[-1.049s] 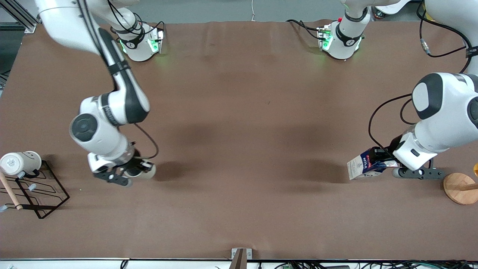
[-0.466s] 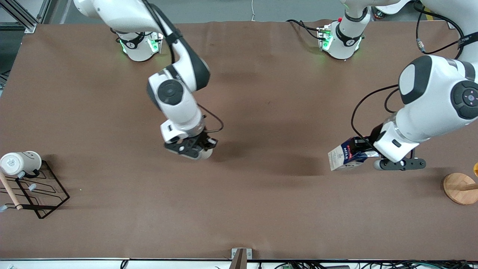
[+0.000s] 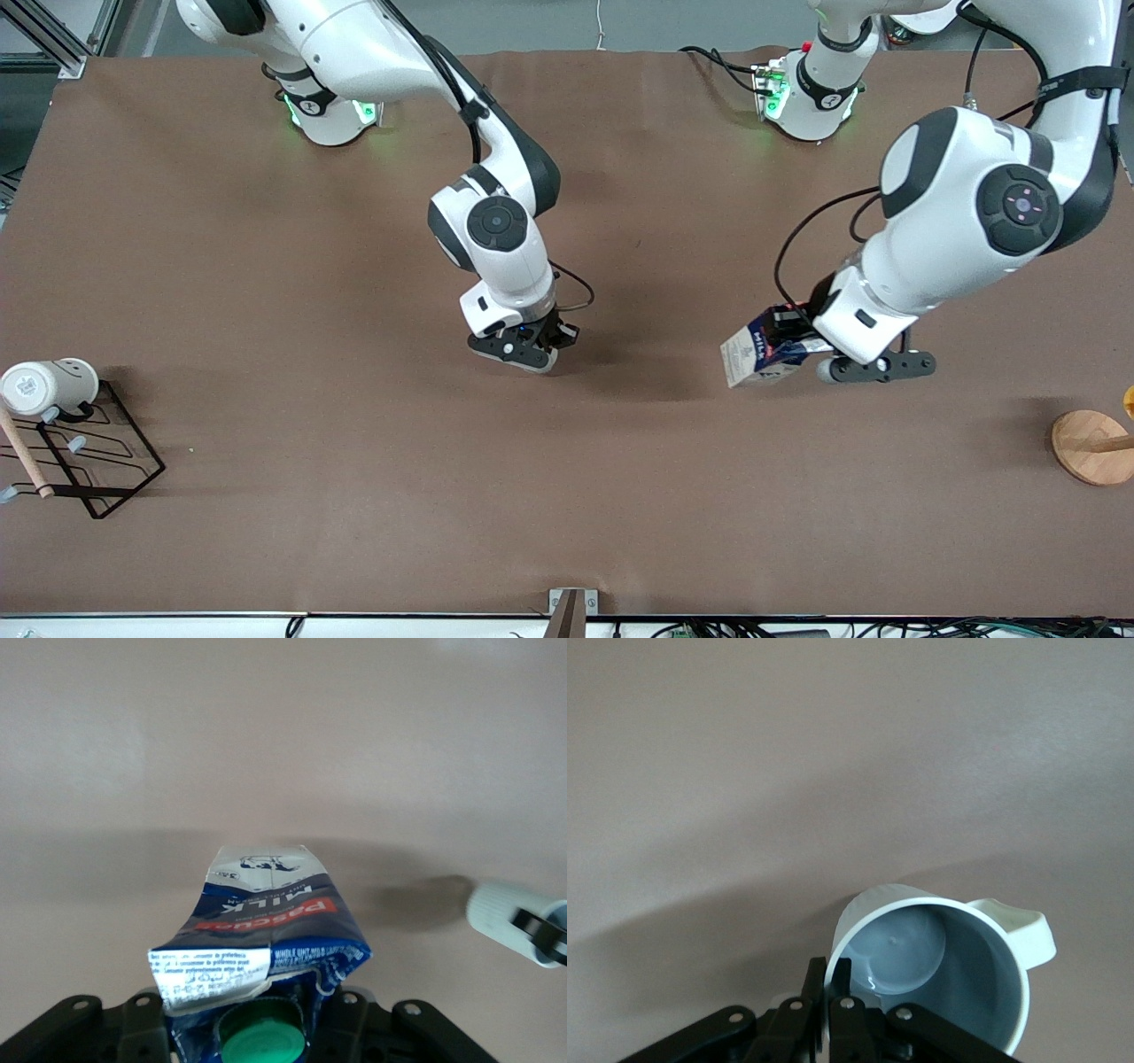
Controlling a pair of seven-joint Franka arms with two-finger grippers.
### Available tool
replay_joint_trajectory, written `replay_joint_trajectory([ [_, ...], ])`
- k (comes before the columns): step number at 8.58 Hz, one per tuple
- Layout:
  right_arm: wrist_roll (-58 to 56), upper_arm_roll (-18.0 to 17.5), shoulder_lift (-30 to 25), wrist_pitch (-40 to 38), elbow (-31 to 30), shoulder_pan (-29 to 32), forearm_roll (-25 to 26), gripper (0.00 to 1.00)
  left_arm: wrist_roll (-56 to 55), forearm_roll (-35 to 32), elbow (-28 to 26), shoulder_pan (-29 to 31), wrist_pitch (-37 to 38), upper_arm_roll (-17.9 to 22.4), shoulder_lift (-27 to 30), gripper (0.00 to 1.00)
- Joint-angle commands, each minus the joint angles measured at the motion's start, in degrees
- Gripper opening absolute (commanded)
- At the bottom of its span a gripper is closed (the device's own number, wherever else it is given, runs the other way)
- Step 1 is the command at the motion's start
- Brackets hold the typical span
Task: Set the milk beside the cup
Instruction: 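Carry the milk carton with the left gripper toward the mug-holding right gripper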
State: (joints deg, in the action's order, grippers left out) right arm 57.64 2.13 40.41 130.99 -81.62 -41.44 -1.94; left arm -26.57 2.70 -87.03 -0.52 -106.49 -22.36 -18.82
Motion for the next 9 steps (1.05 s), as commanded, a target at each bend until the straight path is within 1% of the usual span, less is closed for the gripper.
replay_joint_trajectory([
  [1, 0.81, 0.60, 3.35, -0.39, 3.66, -0.66, 1.75, 0.00, -4.35, -0.24, 0.54, -0.52, 1.19, -2.68, 0.37, 0.50],
  [3, 0.90, 0.60, 4.67, 1.89, 3.67, -0.66, 1.94, 0.00, -8.04, -1.20, 0.63, -3.33, 1.19, -2.95, 0.37, 0.50],
  [5, 3.62, 0.69, 4.77, 1.99, 3.67, -0.66, 2.37, 0.02, -11.39, -2.17, 1.15, -6.23, 1.11, -3.04, 0.11, 0.50],
  [6, 3.62, 0.69, 4.86, 2.08, 3.67, -0.66, 2.99, 0.18, -12.10, -2.53, 2.29, -7.90, 1.11, -2.95, -0.33, 0.50],
  [7, 3.45, 0.69, 4.86, 2.08, 3.67, -0.66, 3.17, 0.70, -12.72, -2.96, 2.39, -9.04, 1.11, -2.95, -0.42, 0.50],
  [8, 3.53, 0.60, 4.68, 1.90, 3.75, -0.75, 6.47, 1.00, -13.77, -3.66, 2.39, -9.49, 1.02, -2.95, -0.51, 0.50],
  [9, 3.62, 0.60, 4.59, 1.73, 3.93, -1.10, 7.64, 1.00, -14.91, -4.37, 2.48, -10.98, 1.02, -2.95, -0.86, 0.50],
])
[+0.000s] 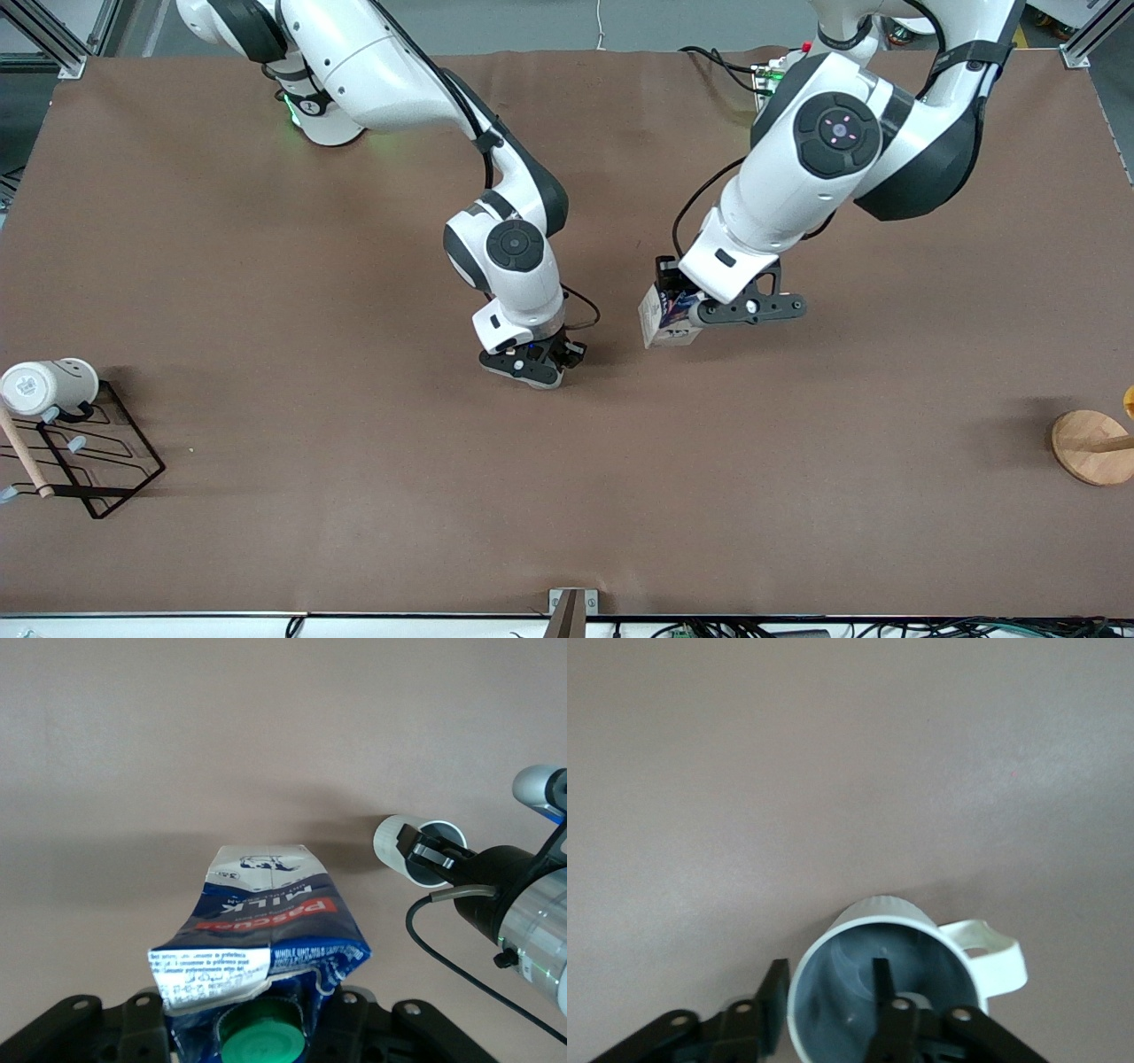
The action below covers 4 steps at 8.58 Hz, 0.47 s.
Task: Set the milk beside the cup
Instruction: 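Carry the milk carton with the left gripper toward the mug-holding right gripper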
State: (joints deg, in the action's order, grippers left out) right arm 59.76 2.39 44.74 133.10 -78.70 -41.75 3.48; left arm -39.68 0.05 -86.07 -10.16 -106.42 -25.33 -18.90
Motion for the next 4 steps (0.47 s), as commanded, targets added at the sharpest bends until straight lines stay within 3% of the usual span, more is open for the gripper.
replay_joint_trajectory([
  [1, 1.58, 0.33, 0.00, -0.56, 1.00, -0.70, 2.15, 1.00, -1.98, -1.63, 1.52, -2.22, 0.69, 0.10, -1.23, 0.50],
  [4, 1.15, 0.16, -6.56, -2.39, 0.39, 1.32, -2.14, 1.00, -4.79, -2.51, 1.60, -6.00, 0.51, 0.10, -1.76, 0.50],
])
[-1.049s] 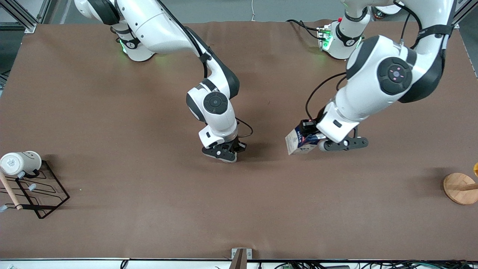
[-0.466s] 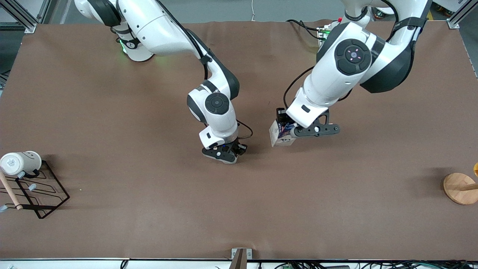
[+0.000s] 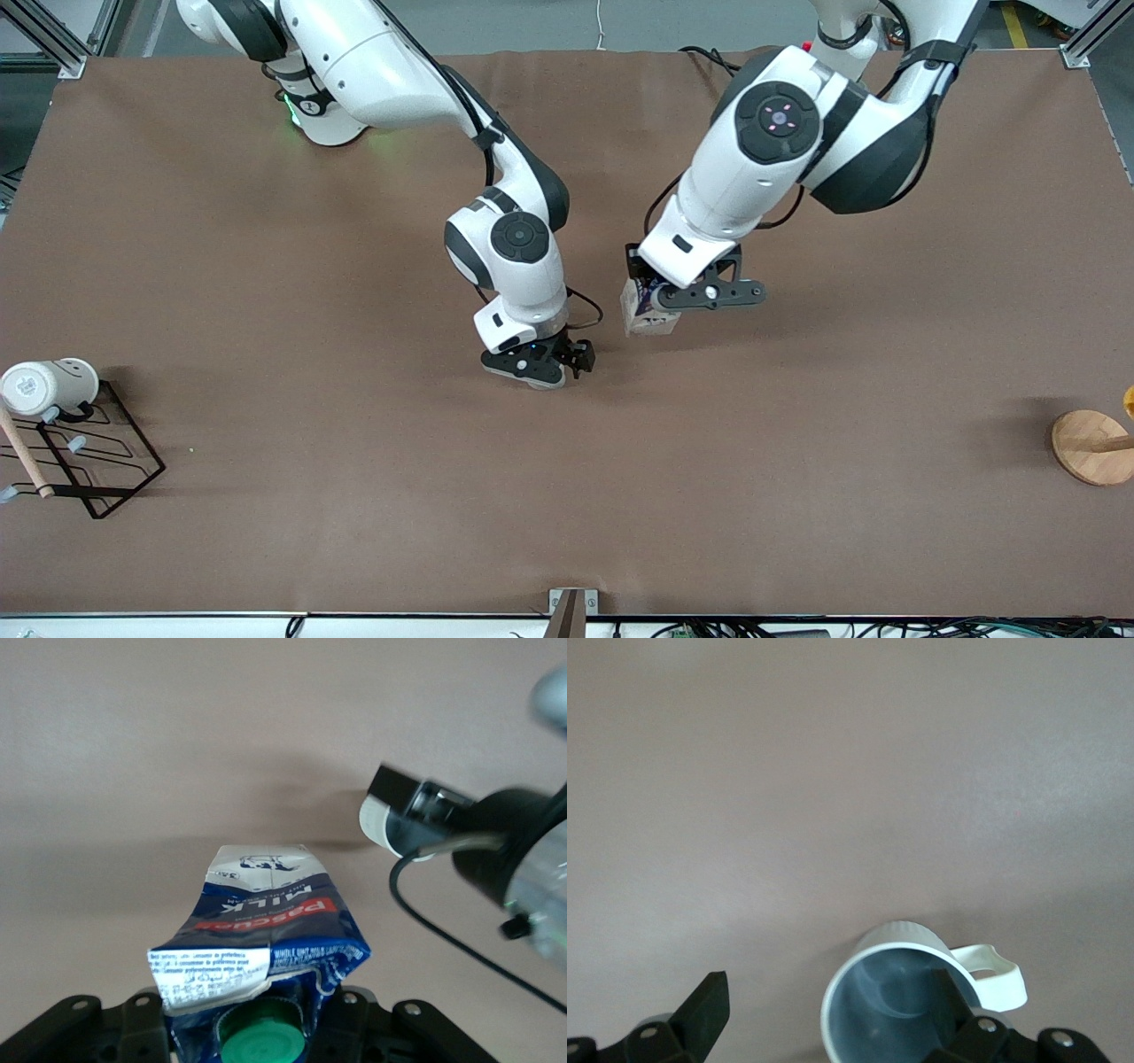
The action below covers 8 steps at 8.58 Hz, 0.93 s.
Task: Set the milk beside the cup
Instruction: 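Carry the milk carton with the left gripper toward the mug-holding right gripper, then set the mug down with the right gripper and withdraw it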
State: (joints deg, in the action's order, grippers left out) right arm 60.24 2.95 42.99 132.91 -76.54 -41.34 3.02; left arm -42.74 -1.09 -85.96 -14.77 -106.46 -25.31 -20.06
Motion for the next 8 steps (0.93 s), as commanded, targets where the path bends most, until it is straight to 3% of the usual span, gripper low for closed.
replay_joint_trajectory([
  [1, 0.24, -0.57, -7.71, -5.96, -1.77, 3.35, -3.79, 1.00, -2.09, -1.37, 1.67, -2.10, 0.56, 0.09, -0.68, 0.50],
  [4, -5.35, -0.75, -17.47, -17.90, -2.73, 11.34, -8.79, 1.00, -6.73, -2.76, 7.54, -8.06, -0.14, 0.79, -5.76, 0.50],
  [8, -34.92, -0.49, -33.01, -33.47, -13.07, 29.94, -10.49, 1.00, -11.14, -8.22, 9.06, -14.40, -5.15, 0.88, -11.05, 0.50],
])
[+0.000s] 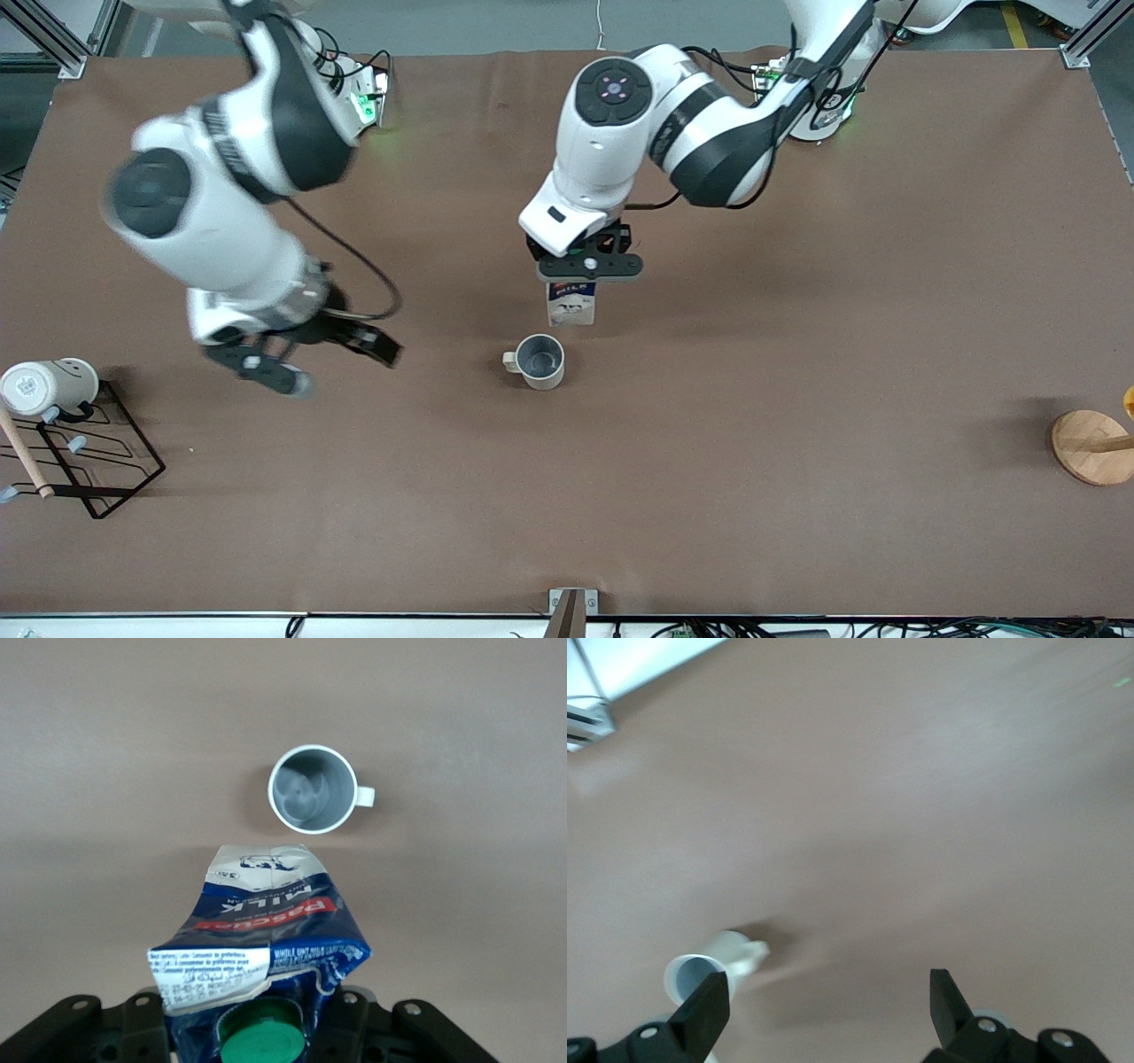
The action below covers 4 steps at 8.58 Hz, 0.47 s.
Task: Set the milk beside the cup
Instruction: 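Set the mug down with the right gripper and withdraw it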
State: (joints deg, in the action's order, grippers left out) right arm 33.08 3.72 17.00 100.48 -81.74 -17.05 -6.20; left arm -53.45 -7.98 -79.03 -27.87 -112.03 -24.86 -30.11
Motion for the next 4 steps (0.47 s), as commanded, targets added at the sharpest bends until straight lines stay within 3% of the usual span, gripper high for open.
replay_joint_trajectory([
  [1, -17.17, -1.26, -10.55, -3.34, -10.70, 11.11, -1.27, 1.00, -0.42, -1.33, 2.13, -2.01, -0.02, 0.43, -1.35, 0.50],
  [4, -32.95, -0.99, -16.02, -8.70, -12.05, 20.28, -0.48, 1.00, -0.25, -3.07, 2.13, -4.03, -2.40, 0.43, -4.33, 0.50],
])
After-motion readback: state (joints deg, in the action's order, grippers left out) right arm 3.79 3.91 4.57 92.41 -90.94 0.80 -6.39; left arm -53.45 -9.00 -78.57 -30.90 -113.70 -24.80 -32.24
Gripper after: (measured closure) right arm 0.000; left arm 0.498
